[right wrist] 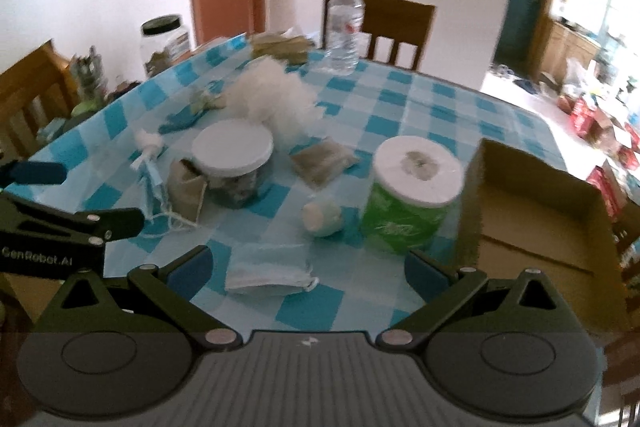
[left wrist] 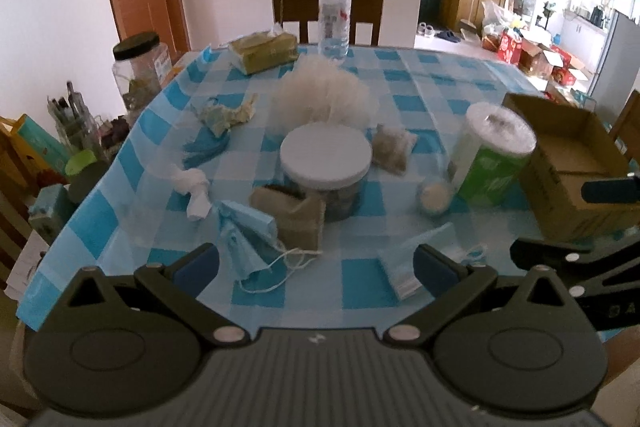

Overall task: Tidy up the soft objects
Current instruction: 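Move the right tool toward the folded blue mask while the left tool approaches another blue mask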

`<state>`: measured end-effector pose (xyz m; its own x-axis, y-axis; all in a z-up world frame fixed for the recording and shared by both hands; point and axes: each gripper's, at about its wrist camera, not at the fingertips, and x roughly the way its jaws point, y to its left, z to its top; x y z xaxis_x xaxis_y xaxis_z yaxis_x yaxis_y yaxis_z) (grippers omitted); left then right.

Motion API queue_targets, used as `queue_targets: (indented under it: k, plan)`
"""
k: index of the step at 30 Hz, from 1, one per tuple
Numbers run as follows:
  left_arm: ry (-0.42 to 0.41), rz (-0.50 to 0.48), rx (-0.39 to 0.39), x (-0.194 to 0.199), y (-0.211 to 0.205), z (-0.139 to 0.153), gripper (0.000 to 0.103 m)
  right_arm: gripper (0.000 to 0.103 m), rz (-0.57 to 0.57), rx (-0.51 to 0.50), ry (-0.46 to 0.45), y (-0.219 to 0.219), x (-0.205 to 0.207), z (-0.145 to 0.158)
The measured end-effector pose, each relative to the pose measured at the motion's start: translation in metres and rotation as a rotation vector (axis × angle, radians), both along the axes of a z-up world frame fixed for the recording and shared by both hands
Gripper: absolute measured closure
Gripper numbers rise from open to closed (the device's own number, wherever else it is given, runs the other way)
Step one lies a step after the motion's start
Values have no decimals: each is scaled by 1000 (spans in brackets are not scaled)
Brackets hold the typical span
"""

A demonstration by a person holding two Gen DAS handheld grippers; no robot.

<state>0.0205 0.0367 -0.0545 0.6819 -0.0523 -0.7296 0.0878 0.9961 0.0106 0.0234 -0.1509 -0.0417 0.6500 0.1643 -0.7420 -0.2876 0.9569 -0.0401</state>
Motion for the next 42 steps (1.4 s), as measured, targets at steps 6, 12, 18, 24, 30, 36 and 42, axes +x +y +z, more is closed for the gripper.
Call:
queue_targets:
  k: [6, 12, 18, 24, 30, 36, 42]
  plan:
    - [13, -10, 37, 6, 16, -24, 1, 0, 57, -5, 51, 13, 12, -32]
    - [48, -5, 30, 16, 33, -42, 1, 0, 99, 21, 117, 28, 30, -64]
    - [83, -11, 31, 33, 46, -57, 1, 0, 80, -11, 171, 45, 58, -95]
    - [107, -17, 29, 51, 57, -67, 1, 0, 24, -17, 192, 55, 81, -110]
    - [118, -44, 37, 67, 58, -70, 1, 0, -39, -23, 204, 63, 98, -121]
    - [119, -59, 49, 77, 57, -73, 1, 0, -55, -66, 233, 58, 93, -132]
    - [106, -69, 58, 87, 59, -71, 1, 0, -50, -55, 263, 39, 76, -138]
